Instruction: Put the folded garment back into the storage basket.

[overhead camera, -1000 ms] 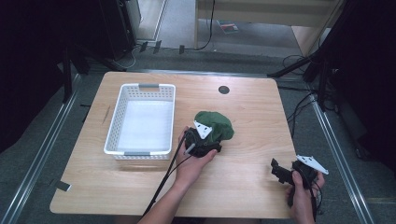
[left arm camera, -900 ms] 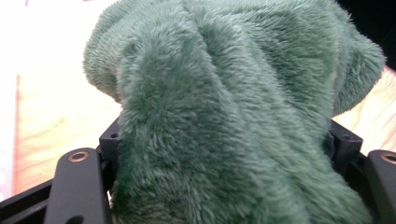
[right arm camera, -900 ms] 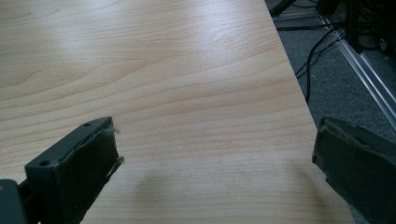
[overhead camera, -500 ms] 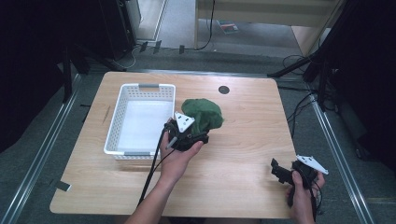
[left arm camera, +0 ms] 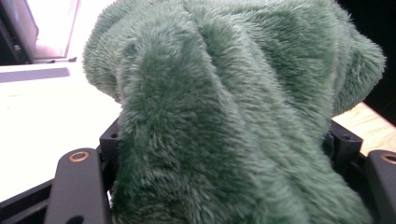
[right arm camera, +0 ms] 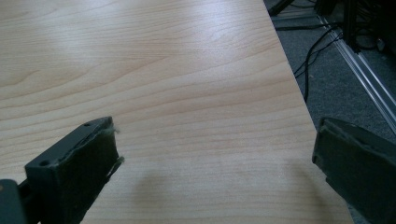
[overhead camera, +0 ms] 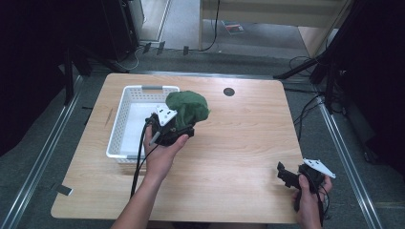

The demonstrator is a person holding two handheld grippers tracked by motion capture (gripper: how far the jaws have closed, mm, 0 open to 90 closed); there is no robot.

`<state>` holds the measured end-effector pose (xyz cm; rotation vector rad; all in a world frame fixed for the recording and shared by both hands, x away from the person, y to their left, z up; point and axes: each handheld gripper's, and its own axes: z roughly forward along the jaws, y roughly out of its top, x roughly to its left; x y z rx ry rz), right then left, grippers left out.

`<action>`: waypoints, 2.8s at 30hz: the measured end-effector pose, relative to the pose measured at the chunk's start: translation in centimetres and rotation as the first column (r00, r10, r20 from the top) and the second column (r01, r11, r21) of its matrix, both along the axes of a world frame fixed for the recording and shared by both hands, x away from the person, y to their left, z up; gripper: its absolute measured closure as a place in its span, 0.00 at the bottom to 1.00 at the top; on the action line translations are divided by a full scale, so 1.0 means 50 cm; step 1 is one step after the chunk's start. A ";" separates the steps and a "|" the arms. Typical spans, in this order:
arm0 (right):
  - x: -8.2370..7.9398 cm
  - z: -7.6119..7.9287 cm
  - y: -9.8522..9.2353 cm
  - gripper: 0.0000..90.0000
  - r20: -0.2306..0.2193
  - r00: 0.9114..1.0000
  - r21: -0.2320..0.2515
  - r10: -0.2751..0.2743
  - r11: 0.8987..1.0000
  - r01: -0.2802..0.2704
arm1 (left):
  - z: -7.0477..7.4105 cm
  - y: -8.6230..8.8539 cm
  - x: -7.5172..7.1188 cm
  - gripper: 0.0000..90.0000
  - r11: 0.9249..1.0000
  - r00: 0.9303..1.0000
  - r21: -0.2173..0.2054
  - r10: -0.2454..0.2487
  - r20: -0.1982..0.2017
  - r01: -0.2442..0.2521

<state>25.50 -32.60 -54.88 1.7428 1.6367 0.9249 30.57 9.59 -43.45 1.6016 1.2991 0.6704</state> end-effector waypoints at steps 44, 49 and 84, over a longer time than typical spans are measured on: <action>0.000 0.000 0.000 0.00 0.001 1.000 0.004 -0.002 1.000 0.002 | -0.102 0.208 0.143 0.29 0.977 0.956 0.004 0.209 -0.208 -0.213; -0.001 0.000 -0.001 0.00 0.001 1.000 0.006 -0.003 1.000 0.003 | -0.116 0.197 0.165 0.29 0.982 0.942 0.029 0.190 -0.278 -0.189; 0.000 0.000 0.000 0.00 0.000 1.000 0.002 0.001 1.000 -0.001 | -0.053 0.185 0.122 0.02 0.994 0.953 -0.007 0.102 -0.287 -0.109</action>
